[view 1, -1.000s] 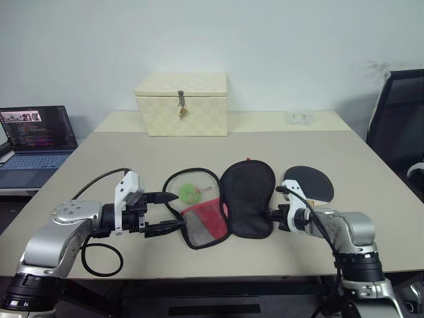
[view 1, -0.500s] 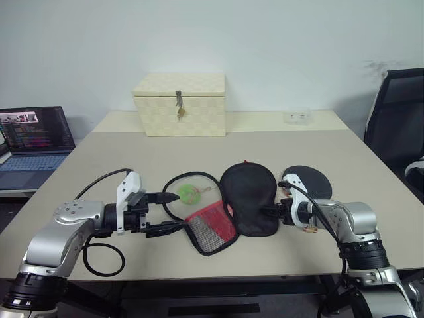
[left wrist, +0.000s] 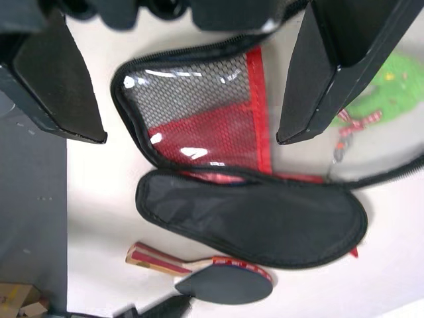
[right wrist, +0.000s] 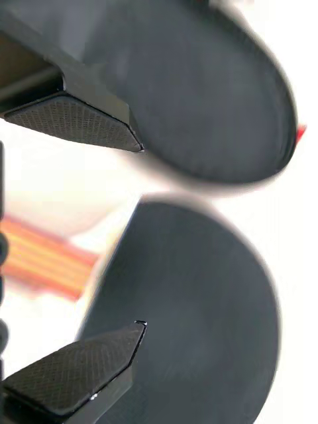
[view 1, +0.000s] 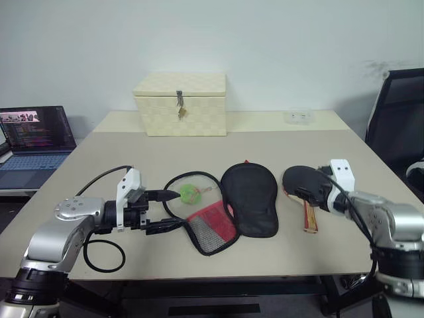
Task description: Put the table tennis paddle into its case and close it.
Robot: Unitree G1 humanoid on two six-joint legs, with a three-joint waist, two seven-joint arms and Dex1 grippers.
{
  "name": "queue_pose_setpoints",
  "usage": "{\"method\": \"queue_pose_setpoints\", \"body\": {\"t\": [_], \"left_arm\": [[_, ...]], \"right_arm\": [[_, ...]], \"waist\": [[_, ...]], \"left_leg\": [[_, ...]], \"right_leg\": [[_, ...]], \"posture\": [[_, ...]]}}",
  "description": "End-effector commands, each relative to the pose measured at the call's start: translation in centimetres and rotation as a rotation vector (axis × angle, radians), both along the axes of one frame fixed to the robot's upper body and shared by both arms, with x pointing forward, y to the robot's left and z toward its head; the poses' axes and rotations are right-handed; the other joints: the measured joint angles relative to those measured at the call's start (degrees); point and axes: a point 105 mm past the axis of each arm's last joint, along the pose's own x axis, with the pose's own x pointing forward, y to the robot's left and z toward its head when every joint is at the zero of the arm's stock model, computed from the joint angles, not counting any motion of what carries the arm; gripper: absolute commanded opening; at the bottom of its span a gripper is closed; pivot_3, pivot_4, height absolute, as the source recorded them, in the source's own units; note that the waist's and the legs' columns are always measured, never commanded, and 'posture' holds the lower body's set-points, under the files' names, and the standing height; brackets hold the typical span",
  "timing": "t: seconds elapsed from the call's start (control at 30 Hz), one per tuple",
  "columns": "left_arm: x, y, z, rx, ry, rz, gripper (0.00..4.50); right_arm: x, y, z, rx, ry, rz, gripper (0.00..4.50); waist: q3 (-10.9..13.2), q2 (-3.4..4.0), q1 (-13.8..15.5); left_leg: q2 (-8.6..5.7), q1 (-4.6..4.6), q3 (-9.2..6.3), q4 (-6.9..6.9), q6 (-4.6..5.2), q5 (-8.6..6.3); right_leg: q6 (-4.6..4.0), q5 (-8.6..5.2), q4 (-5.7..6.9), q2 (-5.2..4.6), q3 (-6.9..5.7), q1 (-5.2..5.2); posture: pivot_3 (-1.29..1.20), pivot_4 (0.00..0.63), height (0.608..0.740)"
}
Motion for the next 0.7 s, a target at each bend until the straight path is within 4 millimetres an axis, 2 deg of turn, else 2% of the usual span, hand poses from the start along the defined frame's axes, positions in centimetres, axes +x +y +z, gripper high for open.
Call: {"method": "queue_pose_setpoints", "body": {"t": [0.03,0.13,0.27,0.5,0.7], "left_arm": [[0.1,-0.3,0.8,0.001,-0.042,-0.028,4.5],[0.5,-0.5,0.9,0.002,-0.046,-0.037,4.5],[0.7,-0.6,0.9,0.003,-0.053,-0.045,4.5],[0.7,-0.5,0.9,0.001,-0.059,-0.037,4.5],[0.6,-0.3,0.8,0.002,-0.062,-0.024,4.5]], "right_arm": [[-0.7,-0.2,1.5,-0.014,-0.066,-0.073,4.48],[-1.7,0.4,-0.2,-0.011,-0.038,-0.132,4.48],[-1.8,0.3,-1.5,-0.019,-0.016,-0.16,4.48],[-1.1,-0.4,-2.1,-0.028,-0.003,-0.16,4.48],[-0.3,0.0,-2.9,-0.031,0.009,-0.14,4.48]], "waist": [[0.02,0.04,-0.15],[0.01,0.02,-0.05],[0.02,0.04,-0.02],[0.02,0.03,-0.06],[0.0,0.01,-0.2]], "left_leg": [[0.0,0.01,0.02,0.0,0.0,0.0],[0.01,0.02,0.08,0.0,0.0,0.0],[0.01,0.0,0.09,0.0,0.0,0.0],[0.0,0.08,0.52,0.0,0.01,-0.01],[0.0,0.1,0.79,-0.01,0.02,-0.01]], "right_leg": [[0.0,0.0,0.01,0.0,0.03,0.0],[0.0,0.0,0.02,0.0,0.1,-0.03],[0.0,0.0,0.01,0.0,0.12,-0.03],[0.02,0.0,0.02,0.0,0.56,-0.1],[0.02,0.01,0.04,0.04,0.81,-0.23]], "posture": [[0.0,0.15,0.74],[0.0,0.15,0.74],[0.0,0.15,0.74],[0.0,0.15,0.74],[0.0,0.15,0.74]]}}
